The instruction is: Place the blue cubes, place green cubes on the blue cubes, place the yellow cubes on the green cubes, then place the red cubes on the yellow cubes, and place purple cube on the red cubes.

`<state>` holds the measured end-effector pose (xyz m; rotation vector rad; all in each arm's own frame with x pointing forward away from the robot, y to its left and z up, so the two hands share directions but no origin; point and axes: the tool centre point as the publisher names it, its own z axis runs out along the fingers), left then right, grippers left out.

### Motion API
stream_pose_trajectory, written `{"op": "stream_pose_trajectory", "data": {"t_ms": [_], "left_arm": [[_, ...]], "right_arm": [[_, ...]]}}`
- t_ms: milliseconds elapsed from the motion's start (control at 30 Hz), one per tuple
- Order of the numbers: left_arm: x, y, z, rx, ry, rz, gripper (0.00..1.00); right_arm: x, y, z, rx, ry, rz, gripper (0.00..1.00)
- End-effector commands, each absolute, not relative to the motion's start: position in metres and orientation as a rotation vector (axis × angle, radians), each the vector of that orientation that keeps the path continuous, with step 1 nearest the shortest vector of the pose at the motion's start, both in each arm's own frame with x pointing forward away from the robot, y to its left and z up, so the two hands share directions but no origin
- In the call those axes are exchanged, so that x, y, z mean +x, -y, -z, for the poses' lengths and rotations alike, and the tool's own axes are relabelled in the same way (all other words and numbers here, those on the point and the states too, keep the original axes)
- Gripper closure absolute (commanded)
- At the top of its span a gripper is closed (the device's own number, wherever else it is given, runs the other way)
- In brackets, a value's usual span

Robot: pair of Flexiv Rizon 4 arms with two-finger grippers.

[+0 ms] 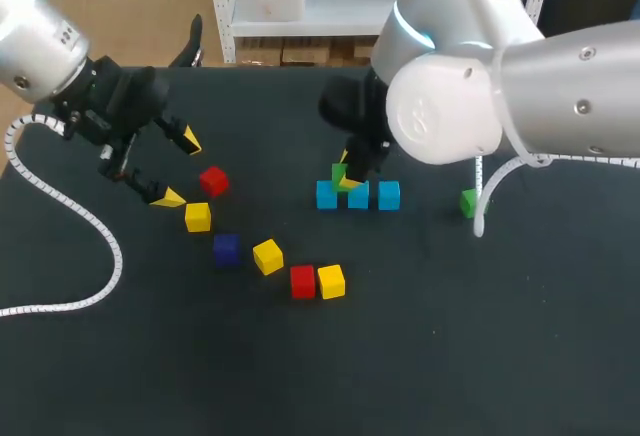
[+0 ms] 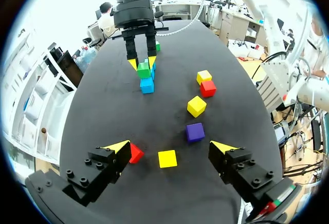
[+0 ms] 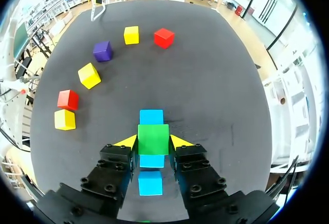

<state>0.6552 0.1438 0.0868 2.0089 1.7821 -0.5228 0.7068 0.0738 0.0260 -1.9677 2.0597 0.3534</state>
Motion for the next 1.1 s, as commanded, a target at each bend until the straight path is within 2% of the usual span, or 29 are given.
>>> {"op": "stream_pose_trajectory", "data": {"t_ms": [33,1100], "left_arm": [[0.6546,-0.1451,-0.0861,2.008,-1.776,0.523,0.00],[0.6546,-0.1451,-0.0861,2.008,-1.776,0.523,0.00]], "right_arm": [[0.7091,-0.0745,-0.0254,-1.971,-2.060,-0.363,1.00],[0.7101,-0.0738,-0.0213,-1.976,-2.070,-0.381,0.98]]}}
